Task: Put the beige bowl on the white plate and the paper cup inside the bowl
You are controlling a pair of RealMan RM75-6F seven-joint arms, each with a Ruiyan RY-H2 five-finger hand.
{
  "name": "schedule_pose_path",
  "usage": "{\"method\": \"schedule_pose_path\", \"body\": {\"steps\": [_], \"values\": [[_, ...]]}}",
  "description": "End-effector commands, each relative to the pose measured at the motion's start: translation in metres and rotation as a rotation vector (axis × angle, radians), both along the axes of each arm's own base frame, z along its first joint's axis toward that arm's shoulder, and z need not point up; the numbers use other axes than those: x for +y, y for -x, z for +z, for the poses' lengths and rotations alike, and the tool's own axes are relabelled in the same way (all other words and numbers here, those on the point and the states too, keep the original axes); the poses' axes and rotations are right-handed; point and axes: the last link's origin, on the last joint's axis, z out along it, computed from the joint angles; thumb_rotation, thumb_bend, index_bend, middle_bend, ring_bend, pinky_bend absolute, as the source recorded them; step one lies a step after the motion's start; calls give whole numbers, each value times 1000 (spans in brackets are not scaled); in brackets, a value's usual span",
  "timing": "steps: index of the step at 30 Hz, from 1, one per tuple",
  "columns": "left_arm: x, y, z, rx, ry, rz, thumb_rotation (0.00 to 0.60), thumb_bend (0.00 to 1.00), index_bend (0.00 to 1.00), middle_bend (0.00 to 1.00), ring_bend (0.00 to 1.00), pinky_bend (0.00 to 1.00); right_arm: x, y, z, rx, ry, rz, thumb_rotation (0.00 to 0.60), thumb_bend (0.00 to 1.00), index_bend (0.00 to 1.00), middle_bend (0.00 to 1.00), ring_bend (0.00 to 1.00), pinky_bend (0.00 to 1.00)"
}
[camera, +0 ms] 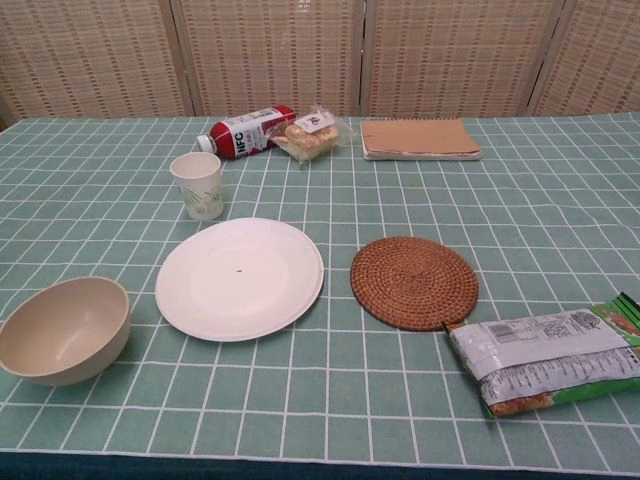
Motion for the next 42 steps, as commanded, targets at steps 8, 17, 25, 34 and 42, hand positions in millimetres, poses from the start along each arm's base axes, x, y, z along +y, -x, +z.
{"method": "schedule_pose_path", "body": {"steps": [8, 17, 25, 34, 42], "values": [[0, 0, 0, 3, 9, -9, 600, 294, 89, 0, 14, 191, 0, -1, 0, 0, 0, 4, 600, 258, 124, 123, 43, 124], [8, 7, 2, -20, 46, -83, 600, 294, 128, 2, 58, 191, -1, -3, 0, 0, -1, 15, 600, 259, 124, 123, 43, 125], [23, 12, -1, 4, 187, -234, 600, 294, 169, 100, 201, 266, -3, -7, 0, 4, -5, 26, 600, 259, 124, 123, 43, 125], [41, 10, -16, 73, 327, -451, 600, 294, 228, 265, 352, 436, -4, -10, 1, 13, -10, 27, 600, 259, 124, 123, 43, 125], [48, 8, -33, 119, 390, -630, 600, 294, 262, 587, 660, 785, -4, -11, 0, 16, -11, 20, 600, 258, 124, 123, 43, 125]]}}
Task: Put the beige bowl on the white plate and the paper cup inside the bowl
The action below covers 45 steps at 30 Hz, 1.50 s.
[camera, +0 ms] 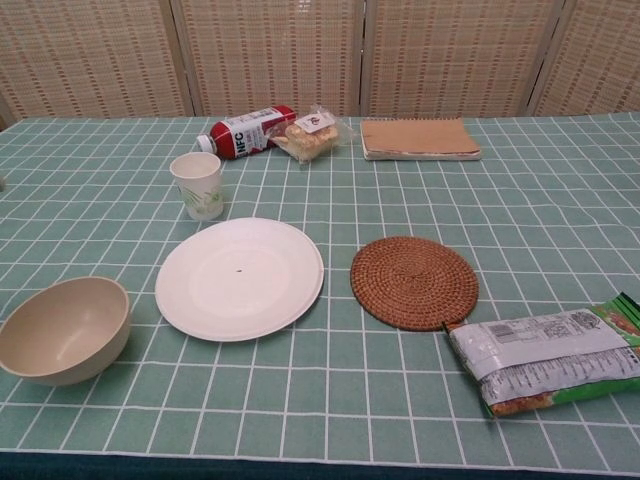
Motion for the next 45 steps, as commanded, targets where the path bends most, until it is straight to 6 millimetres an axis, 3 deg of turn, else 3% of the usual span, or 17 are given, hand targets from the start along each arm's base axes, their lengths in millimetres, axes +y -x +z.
{"method": "schedule_pose_path", "body": {"steps": [1, 5, 11, 19, 25, 45], "values": [[2, -2, -12, 10, 41, -82, 600, 294, 264, 617, 684, 807, 0, -1, 0, 1, 1, 1, 600, 258, 125, 123, 43, 125], [2, -2, -22, 46, 69, -139, 600, 294, 275, 707, 755, 866, 0, -2, 1, 4, 2, 2, 600, 258, 124, 123, 43, 125], [-2, 0, -35, 132, 109, -176, 600, 295, 274, 755, 797, 888, 1, -3, 1, 6, 2, 1, 600, 259, 124, 123, 43, 124], [-11, 4, -42, 188, 154, -151, 600, 294, 237, 832, 863, 917, 0, -3, 0, 6, -2, 2, 600, 259, 125, 123, 43, 125], [-14, 5, -47, 182, 160, -148, 600, 293, 262, 904, 919, 970, 0, -4, 0, 7, -2, 5, 600, 258, 124, 123, 43, 125], [-15, 14, -81, 170, 195, -143, 600, 294, 361, 924, 935, 981, 2, -4, 1, 15, -2, -6, 600, 258, 124, 123, 43, 125]]}}
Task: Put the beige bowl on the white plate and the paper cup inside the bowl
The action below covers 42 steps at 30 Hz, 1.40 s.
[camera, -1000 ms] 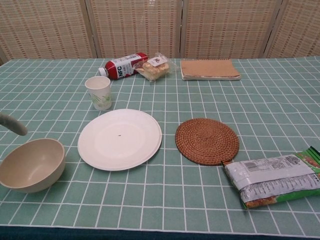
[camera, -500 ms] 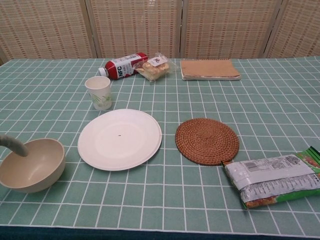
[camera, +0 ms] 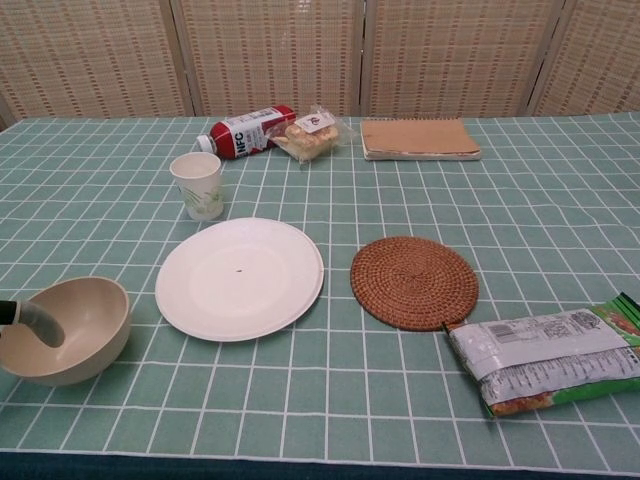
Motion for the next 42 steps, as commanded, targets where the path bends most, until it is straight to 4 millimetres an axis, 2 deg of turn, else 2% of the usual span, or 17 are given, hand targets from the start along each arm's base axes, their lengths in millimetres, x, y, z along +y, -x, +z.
{"method": "schedule_pose_path", "body": {"steps": [1, 7, 15, 23, 32, 36, 42], "values": [[3, 0, -8, -22, -1, 4, 600, 294, 368, 926, 936, 982, 0, 0, 1, 2, 1, -1, 600, 258, 124, 123, 43, 125], [7, 1, -15, -41, -2, 0, 600, 378, 432, 935, 941, 987, 1, 0, 1, 3, 1, -5, 600, 258, 124, 123, 43, 124], [10, 2, -15, -38, -5, -4, 600, 506, 504, 941, 944, 992, 0, 0, 1, 2, 0, -7, 600, 259, 124, 123, 43, 124], [17, -3, -10, -38, -38, -31, 600, 517, 519, 941, 944, 992, 0, 1, 1, 2, 1, -7, 600, 258, 124, 123, 43, 124], [59, -43, 4, -49, -120, -141, 600, 517, 519, 941, 944, 992, 0, 1, 2, -1, 5, -6, 600, 258, 124, 123, 43, 124], [79, -62, 0, -45, -143, -164, 600, 517, 521, 941, 944, 992, -1, 2, 3, -3, 7, -4, 600, 258, 124, 123, 43, 125], [96, -80, -15, -37, -133, -177, 600, 517, 524, 942, 944, 992, 0, 4, 4, -5, 9, -9, 600, 259, 125, 123, 43, 124]]}}
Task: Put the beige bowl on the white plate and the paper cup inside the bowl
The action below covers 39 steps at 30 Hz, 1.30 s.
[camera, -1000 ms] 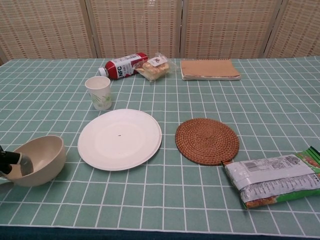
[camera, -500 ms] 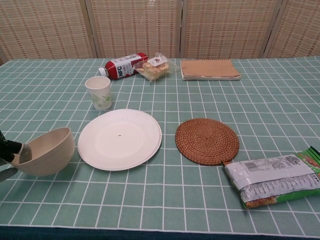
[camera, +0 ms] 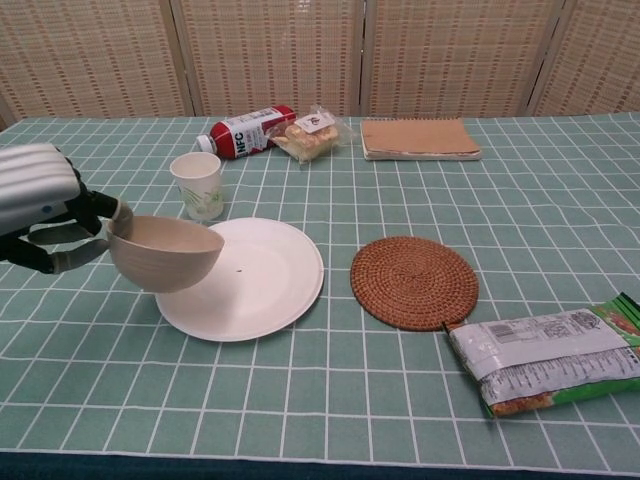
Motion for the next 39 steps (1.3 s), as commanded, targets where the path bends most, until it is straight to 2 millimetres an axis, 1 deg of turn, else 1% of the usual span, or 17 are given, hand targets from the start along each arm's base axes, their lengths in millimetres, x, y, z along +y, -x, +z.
{"method": "schedule_pose_path", "body": {"steps": [1, 9, 14, 24, 29, 32, 35, 39], "values": [[8, -10, -7, -1, -4, -8, 600, 517, 524, 942, 944, 992, 1, 1, 1, 1, 1, -3, 600, 258, 125, 123, 43, 125], [22, -25, -20, -75, -46, 43, 600, 517, 526, 942, 944, 992, 2, 2, 2, 2, 5, -8, 600, 258, 124, 123, 43, 125], [24, -29, -31, -85, -38, 65, 600, 517, 526, 942, 944, 992, 2, 3, 2, 1, 5, -12, 600, 258, 124, 123, 43, 124], [30, -36, -60, -100, -27, 121, 600, 516, 526, 943, 944, 992, 4, 6, 3, 2, 8, -22, 600, 259, 124, 123, 43, 124], [30, -37, -70, -83, -20, 132, 600, 517, 521, 943, 944, 992, 5, 8, 4, 0, 11, -31, 600, 259, 124, 123, 43, 125], [27, -36, -73, -71, -20, 138, 600, 512, 474, 927, 933, 987, 6, 10, 4, -2, 13, -34, 600, 259, 124, 123, 43, 125], [23, -34, -71, -52, -32, 150, 600, 506, 352, 868, 902, 973, 6, 11, 4, -4, 14, -36, 600, 258, 124, 123, 43, 125], [16, -32, -65, -41, -56, 160, 600, 505, 208, 798, 869, 963, 5, 11, 3, -6, 12, -35, 600, 258, 124, 123, 43, 124]]}}
